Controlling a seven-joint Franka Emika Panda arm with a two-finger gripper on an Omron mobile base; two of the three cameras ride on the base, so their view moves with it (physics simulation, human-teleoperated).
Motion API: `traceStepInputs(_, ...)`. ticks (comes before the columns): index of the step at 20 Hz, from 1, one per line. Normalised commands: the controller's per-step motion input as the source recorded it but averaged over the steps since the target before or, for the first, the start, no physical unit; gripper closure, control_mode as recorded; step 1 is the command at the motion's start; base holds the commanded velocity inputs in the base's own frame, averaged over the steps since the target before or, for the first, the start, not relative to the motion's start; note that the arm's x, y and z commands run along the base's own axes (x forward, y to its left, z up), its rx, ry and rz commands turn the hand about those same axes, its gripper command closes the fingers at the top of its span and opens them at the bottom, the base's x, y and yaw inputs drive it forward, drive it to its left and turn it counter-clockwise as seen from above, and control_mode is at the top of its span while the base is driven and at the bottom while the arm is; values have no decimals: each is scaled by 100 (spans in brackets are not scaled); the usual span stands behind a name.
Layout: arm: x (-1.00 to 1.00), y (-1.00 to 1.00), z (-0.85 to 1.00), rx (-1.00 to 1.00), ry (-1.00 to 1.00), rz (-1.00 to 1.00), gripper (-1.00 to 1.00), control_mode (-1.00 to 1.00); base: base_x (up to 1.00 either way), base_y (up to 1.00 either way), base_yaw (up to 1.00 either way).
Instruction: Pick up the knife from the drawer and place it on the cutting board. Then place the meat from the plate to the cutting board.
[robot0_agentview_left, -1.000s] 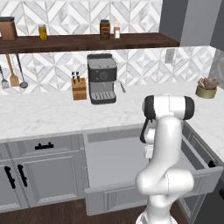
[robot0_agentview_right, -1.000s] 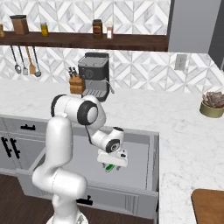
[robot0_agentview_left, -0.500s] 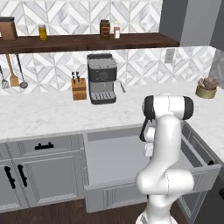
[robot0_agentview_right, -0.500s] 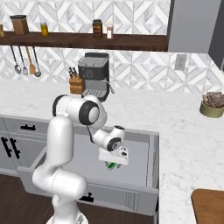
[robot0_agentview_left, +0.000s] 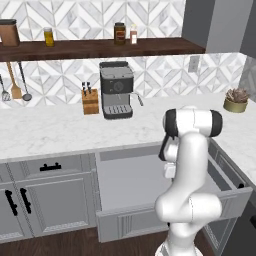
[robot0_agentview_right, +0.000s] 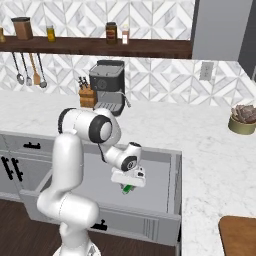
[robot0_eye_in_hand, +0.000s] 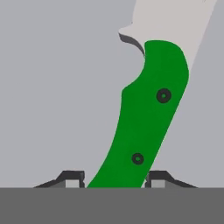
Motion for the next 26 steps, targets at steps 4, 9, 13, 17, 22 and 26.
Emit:
traceStepInputs(4,-45,2,44,0,-9,22,100,-100,0,0,0)
traceStepInputs(9,-31,15,26,0,-1,37,100,-100,0,0,0)
traceStepInputs(13,-37,1,22,0,0,41,100,-100,0,0,0)
traceStepInputs(17,-37,0,64,0,-1,34,100,-100,0,0,0)
traceStepInputs(22,-26,7,98,0,0,30,100,-100,0,0,0)
traceStepInputs(26,-48,1,89,0,0,31,100,-100,0,0,0)
